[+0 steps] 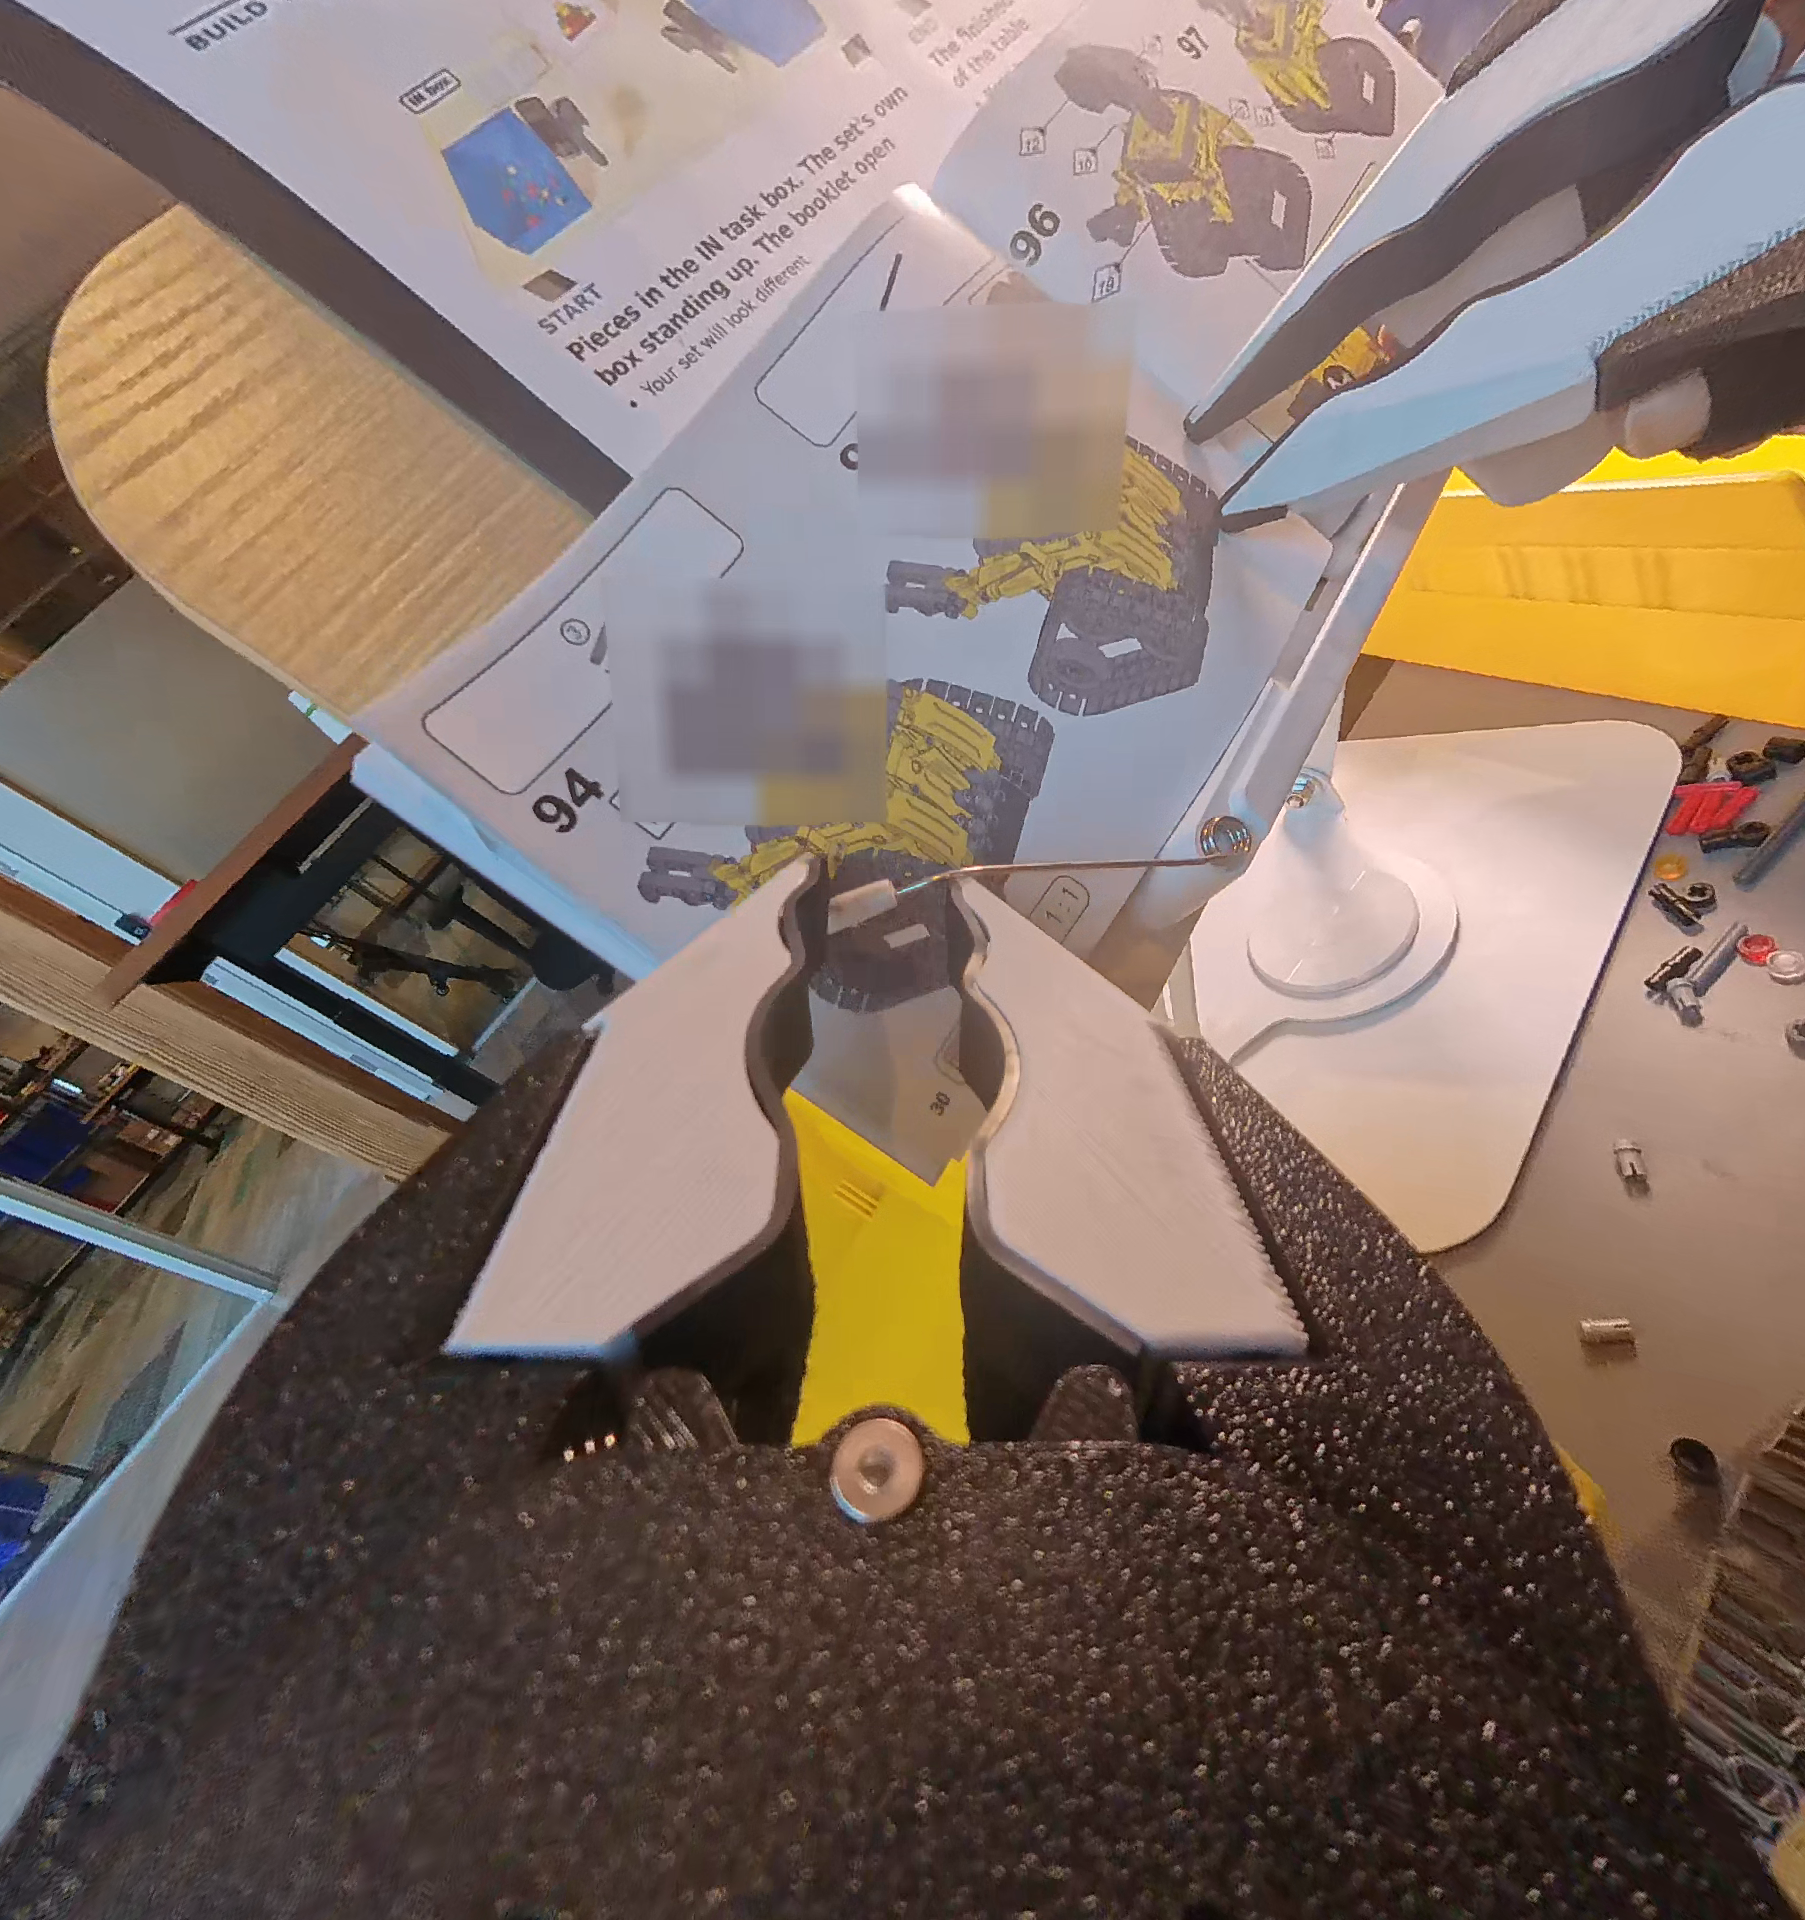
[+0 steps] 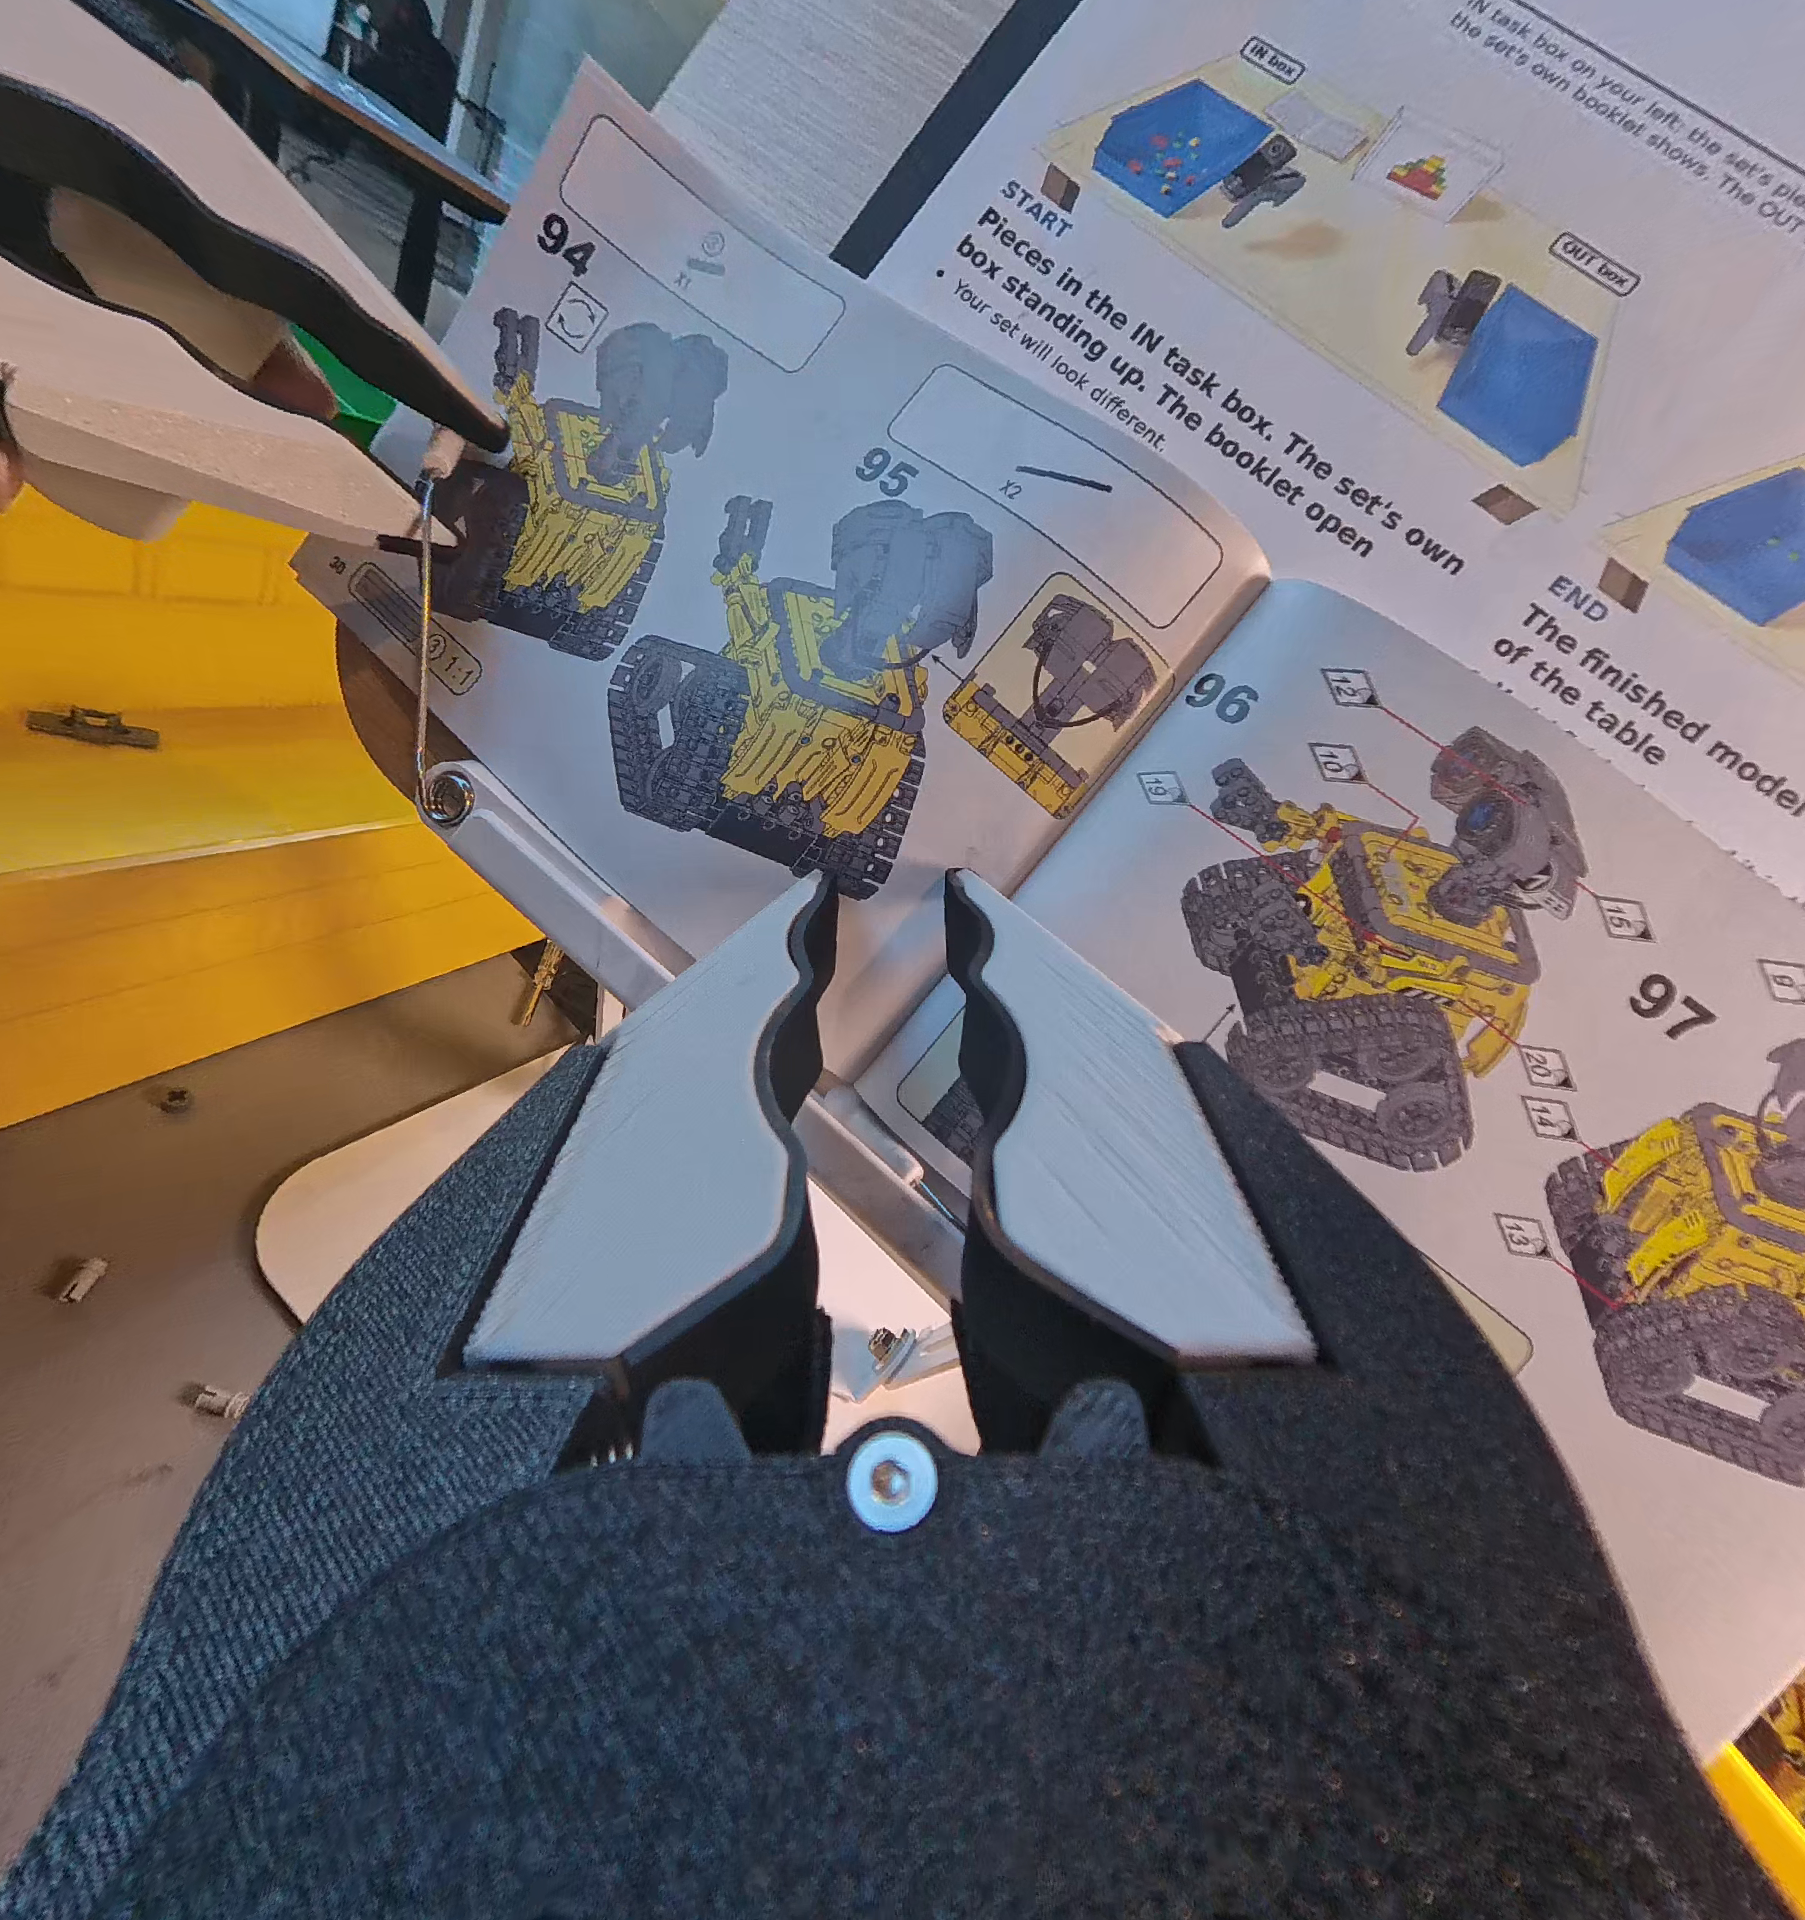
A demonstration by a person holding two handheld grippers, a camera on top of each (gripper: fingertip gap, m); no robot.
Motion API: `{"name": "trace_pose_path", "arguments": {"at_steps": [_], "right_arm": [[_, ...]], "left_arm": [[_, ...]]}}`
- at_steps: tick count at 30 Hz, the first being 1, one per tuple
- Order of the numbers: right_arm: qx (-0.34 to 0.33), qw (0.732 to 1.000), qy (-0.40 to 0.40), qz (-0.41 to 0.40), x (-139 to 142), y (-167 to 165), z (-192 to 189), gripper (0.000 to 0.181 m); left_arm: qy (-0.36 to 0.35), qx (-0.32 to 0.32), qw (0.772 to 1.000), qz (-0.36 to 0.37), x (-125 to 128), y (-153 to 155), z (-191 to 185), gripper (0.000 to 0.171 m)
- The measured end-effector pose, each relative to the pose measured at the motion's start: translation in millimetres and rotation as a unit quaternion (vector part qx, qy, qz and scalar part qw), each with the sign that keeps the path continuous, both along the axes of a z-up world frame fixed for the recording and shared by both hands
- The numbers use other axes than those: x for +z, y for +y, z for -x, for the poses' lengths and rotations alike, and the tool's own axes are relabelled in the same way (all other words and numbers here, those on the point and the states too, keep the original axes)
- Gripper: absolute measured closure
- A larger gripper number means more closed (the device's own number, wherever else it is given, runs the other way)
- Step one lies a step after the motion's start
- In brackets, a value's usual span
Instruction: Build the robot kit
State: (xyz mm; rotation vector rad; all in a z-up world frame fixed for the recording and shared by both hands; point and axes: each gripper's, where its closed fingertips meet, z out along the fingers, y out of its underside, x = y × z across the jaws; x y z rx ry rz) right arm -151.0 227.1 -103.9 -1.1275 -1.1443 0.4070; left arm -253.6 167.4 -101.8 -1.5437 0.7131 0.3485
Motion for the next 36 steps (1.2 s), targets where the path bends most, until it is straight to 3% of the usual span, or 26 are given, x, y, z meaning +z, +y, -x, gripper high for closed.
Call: {"name": "trace_pose_path", "arguments": {"at_steps": [9, 30, 36], "right_arm": [[0.003, 1.0, 0.0, 0.0, 0, 0, 0, 0.161], [0.008, 1.0, -0.001, 0.004, 0, -1, -1, 0.16], [0.008, 1.0, -0.001, 0.004, 0, -1, -1, 0.16]], "left_arm": [[0.071, -0.034, 0.997, 0.006, 3, 3, -2, 0.15], [0.019, 0.006, 1.0, -0.019, 1, -9, 12, 0.144], [-0.01, -0.032, 0.999, -0.025, 28, 0, -3, 0.161]]}}
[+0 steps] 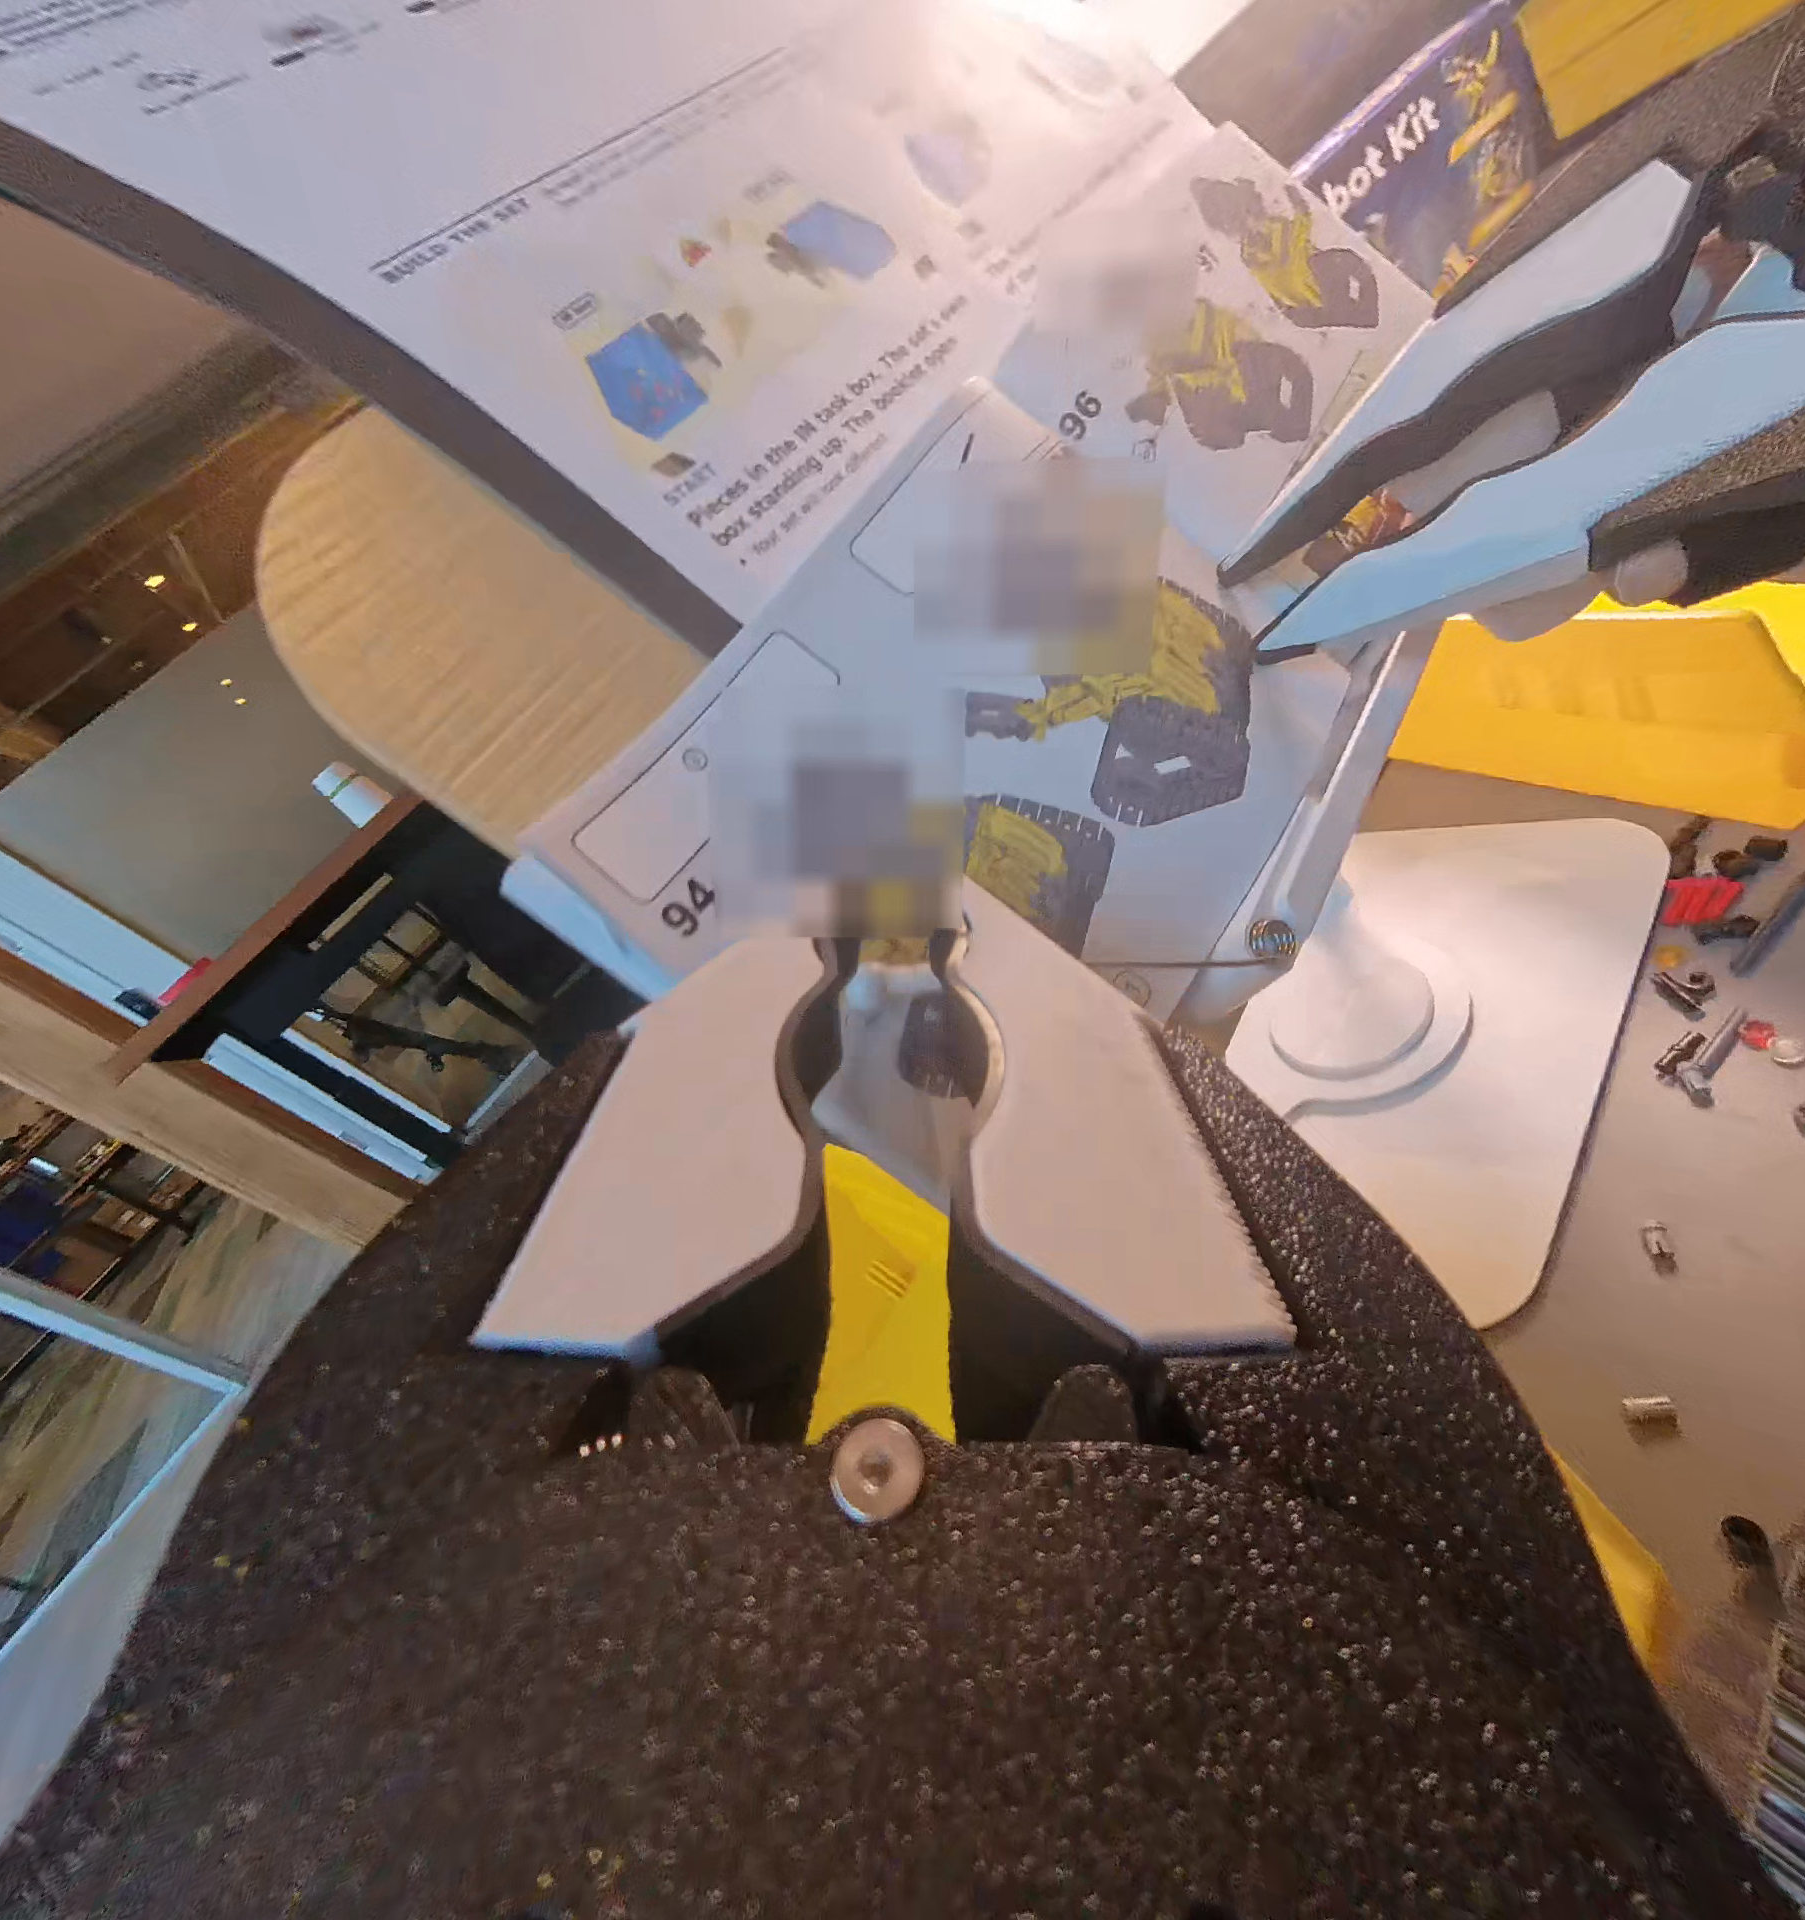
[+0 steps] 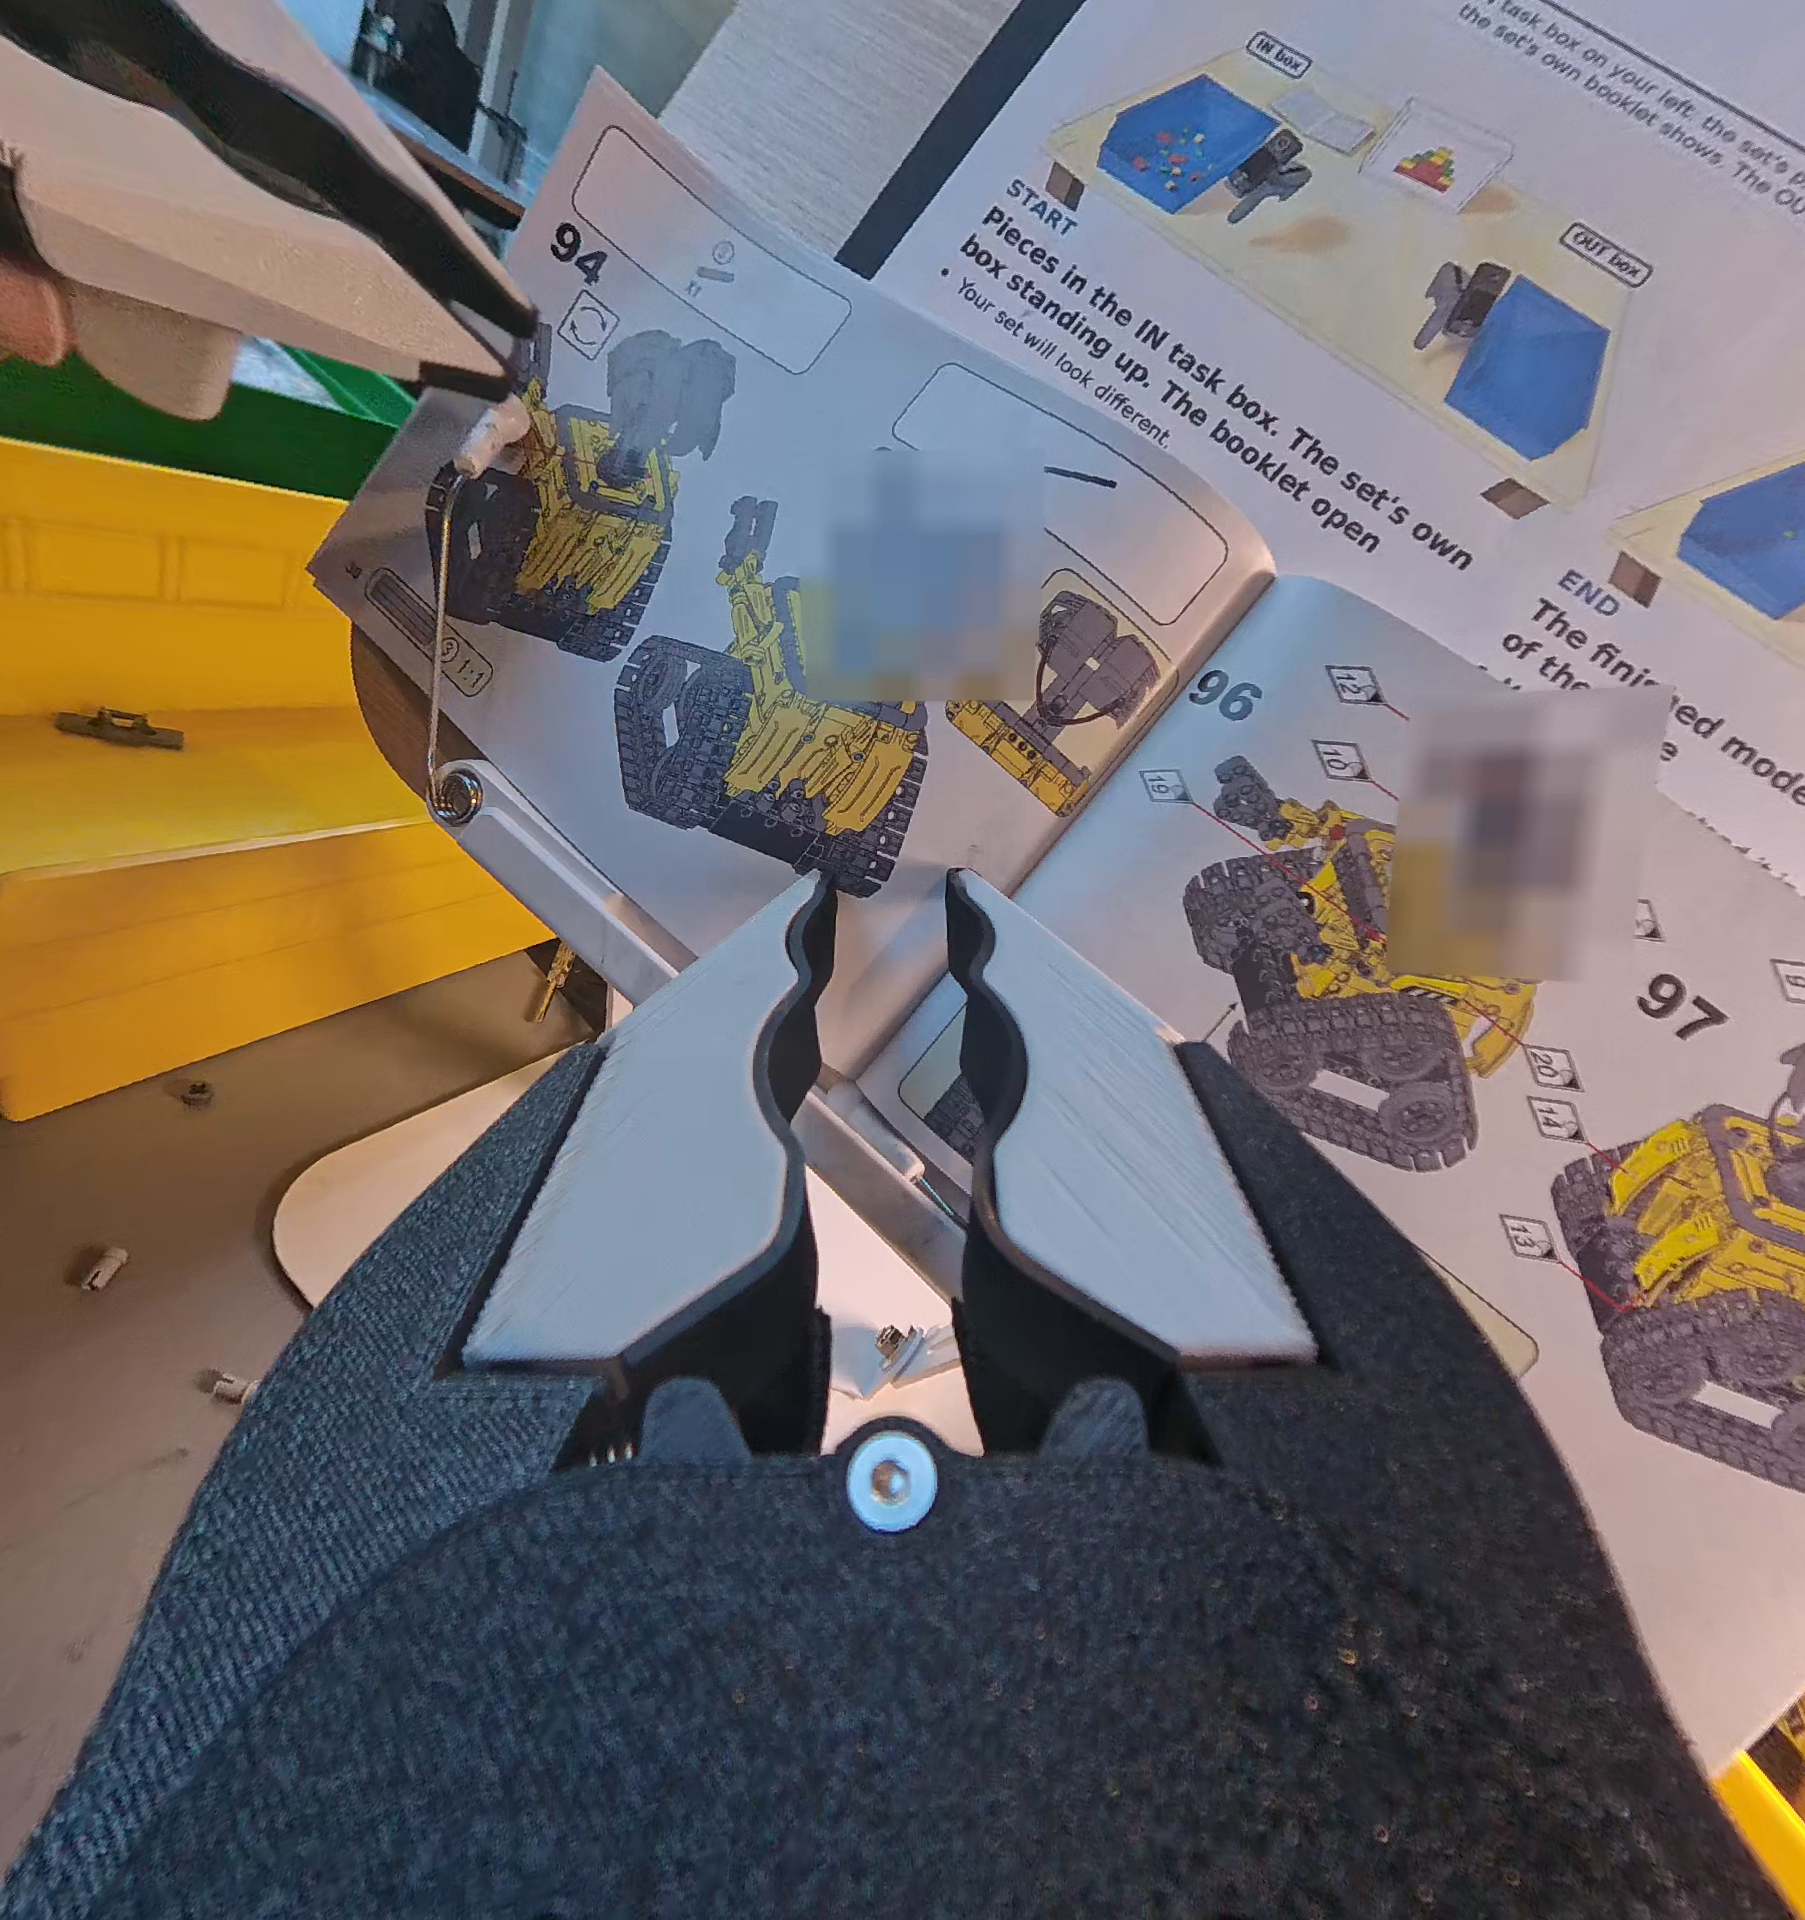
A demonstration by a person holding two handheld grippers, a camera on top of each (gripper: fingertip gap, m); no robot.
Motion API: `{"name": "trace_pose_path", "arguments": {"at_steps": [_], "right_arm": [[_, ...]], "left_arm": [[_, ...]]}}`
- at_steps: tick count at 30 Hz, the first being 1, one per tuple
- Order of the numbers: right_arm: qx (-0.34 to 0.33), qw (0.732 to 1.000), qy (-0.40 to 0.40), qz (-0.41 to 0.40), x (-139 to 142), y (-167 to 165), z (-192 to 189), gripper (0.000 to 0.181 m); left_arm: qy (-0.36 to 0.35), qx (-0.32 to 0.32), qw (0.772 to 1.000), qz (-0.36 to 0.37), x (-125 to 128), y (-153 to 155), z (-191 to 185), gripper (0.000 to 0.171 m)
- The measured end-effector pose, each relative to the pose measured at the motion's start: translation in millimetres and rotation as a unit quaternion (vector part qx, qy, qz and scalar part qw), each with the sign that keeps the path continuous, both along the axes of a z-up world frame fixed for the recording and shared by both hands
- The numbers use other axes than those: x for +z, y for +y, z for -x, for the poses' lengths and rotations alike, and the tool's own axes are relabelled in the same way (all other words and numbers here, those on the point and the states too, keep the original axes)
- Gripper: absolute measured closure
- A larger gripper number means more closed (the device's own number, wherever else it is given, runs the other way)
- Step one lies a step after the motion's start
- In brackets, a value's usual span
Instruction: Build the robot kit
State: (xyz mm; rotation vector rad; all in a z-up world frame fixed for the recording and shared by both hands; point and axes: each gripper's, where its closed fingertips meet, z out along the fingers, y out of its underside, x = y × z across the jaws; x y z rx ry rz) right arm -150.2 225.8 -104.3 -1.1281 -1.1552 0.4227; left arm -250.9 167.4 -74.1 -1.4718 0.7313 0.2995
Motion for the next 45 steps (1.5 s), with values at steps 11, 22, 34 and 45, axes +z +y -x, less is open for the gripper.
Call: {"name": "trace_pose_path", "arguments": {"at_steps": [11, 22, 34, 45], "right_arm": [[0.01, 1.0, -0.006, 0.012, -1, -1, 0, 0.159], [0.007, 1.0, -0.01, 0.015, -2, -2, 0, 0.156], [0.014, 1.0, -0.009, 0.023, -2, -3, 0, 0.156], [0.017, 0.999, -0.012, 0.025, -2, -6, 0, 0.151]], "left_arm": [[-0.228, 0.046, 0.962, 0.141, -6, -22, 19, 0.153], [-0.251, 0.006, 0.946, 0.206, -17, 7, -25, 0.171], [-0.177, -0.029, 0.963, 0.198, -4, 13, -52, 0.162], [-0.219, 0.009, 0.968, 0.126, 8, -53, -19, 0.152]]}}
